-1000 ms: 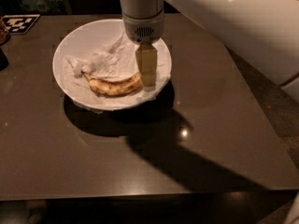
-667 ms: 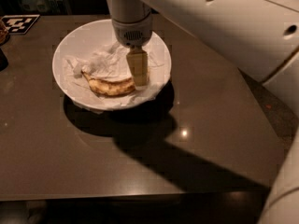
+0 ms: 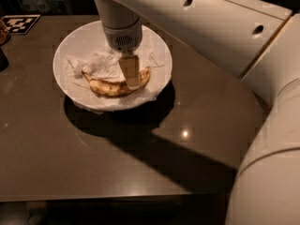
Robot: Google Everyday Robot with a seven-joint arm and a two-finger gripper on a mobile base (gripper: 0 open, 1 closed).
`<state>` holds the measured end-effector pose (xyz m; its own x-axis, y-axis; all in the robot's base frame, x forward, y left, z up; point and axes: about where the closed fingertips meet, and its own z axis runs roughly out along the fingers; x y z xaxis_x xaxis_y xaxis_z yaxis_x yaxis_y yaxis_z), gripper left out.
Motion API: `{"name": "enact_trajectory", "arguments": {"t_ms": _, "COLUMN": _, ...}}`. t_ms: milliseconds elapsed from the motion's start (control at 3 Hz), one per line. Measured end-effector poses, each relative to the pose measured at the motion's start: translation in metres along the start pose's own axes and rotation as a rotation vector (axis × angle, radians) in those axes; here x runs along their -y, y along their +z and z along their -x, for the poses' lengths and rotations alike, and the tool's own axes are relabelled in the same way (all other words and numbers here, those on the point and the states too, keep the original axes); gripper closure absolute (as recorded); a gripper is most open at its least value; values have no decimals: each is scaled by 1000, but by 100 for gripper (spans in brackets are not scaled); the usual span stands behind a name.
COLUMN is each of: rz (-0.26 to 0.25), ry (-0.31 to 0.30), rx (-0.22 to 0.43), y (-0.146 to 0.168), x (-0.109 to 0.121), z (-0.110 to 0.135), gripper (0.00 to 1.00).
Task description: Pick banana from white bowl
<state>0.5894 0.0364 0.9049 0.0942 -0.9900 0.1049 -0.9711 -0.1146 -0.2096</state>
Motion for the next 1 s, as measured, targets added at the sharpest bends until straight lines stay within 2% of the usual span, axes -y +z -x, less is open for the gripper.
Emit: {"name": "enact_trajectory", "arguments": {"t_ms": 1000, "rz": 123, "ry": -6, "rx": 58, "y": 59, "x": 5, "z": 20, "gripper": 38}}
